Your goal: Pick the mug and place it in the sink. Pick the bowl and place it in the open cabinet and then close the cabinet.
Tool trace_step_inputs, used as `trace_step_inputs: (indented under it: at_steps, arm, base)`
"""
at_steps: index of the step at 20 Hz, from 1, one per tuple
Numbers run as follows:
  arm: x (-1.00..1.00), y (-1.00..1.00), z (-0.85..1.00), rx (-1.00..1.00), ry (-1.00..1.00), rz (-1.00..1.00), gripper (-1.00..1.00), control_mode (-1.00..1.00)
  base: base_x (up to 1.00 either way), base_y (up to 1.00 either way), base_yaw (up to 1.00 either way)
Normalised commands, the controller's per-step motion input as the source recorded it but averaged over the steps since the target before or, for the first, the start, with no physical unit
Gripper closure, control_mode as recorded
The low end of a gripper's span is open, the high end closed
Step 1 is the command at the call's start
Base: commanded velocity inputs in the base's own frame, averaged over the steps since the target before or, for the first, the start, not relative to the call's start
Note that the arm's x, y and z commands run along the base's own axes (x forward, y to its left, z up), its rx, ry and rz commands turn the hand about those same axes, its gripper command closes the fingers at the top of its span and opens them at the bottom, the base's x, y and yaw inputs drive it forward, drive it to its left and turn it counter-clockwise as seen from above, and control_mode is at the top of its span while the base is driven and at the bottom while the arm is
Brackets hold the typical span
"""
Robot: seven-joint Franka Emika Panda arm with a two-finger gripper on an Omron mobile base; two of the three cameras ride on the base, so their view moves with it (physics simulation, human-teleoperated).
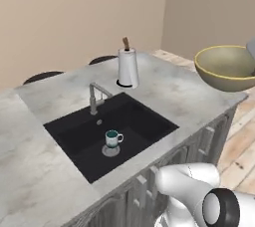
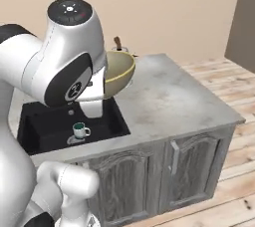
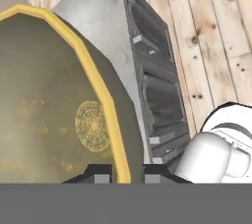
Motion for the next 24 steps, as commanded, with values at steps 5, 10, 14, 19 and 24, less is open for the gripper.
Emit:
trace_step_inputs:
  at_steps: [5,10,14,19,24]
  arm:
    - [0.0,0.0,0.0,0.0,0.0,0.0,1.0,1.0]
    - [0.0,0.0,0.0,0.0,0.0,0.0,1.0,1.0]
    - [0.0,0.0,0.0,0.0,0.0,0.0,1.0,1.0]
    - [0.0,0.0,0.0,0.0,0.0,0.0,1.0,1.0]
    - [0.0,0.0,0.0,0.0,0.0,0.0,1.0,1.0]
  base:
    - [0.0,0.0,-1.0]
    - [0.0,0.03,-1.0]
    - [0.0,0.06,-1.0]
    - [0.0,0.01,-1.0]
    - [0.0,0.02,-1.0]
